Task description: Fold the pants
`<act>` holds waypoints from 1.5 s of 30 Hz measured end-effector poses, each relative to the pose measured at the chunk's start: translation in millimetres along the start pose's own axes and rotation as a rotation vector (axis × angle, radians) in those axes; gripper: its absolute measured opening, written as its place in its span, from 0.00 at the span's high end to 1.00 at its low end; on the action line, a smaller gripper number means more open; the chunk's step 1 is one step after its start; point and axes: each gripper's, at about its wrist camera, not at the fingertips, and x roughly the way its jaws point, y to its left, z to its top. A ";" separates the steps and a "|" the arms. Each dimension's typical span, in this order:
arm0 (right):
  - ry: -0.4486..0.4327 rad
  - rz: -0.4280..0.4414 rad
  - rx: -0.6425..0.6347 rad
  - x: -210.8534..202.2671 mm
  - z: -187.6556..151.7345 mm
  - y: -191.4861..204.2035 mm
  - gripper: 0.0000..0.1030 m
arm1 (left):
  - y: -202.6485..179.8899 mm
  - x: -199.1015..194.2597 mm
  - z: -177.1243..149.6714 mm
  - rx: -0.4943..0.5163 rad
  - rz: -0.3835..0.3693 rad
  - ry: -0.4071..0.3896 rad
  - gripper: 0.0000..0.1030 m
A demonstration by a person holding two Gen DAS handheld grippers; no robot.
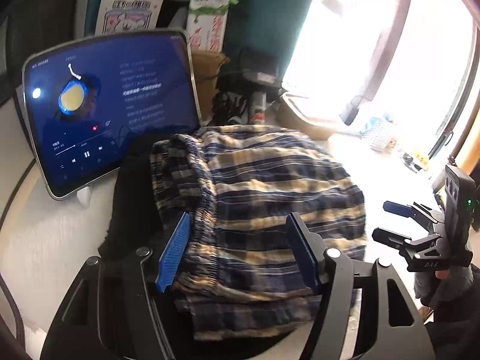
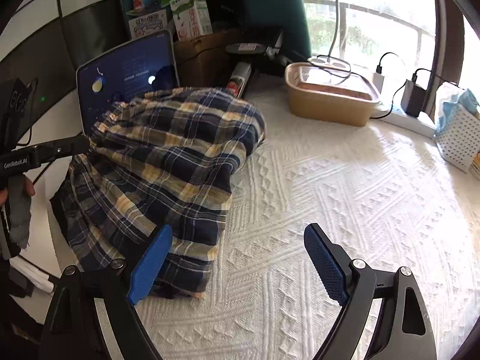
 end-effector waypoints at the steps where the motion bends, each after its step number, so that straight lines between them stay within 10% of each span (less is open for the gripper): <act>1: -0.010 -0.006 -0.001 -5.0 -0.8 0.6 0.12 | -3.3 -1.3 -1.2 -0.004 -0.009 -0.009 0.36; 7: -0.051 -0.048 -0.001 -38.1 -12.4 0.7 0.12 | -28.6 -15.3 -20.8 0.005 -0.023 -0.038 0.30; 12: -0.067 -0.075 0.009 -61.9 -28.6 -0.7 0.12 | -48.9 -30.4 -37.0 0.024 0.007 -0.072 0.04; 29: -0.163 -0.207 0.084 -159.5 -90.9 -14.6 0.12 | -130.7 -72.6 -72.1 0.027 -0.098 -0.156 0.03; 45: -0.302 -0.334 0.128 -248.3 -135.5 -5.6 0.12 | -196.0 -121.2 -79.8 0.102 -0.026 -0.254 0.02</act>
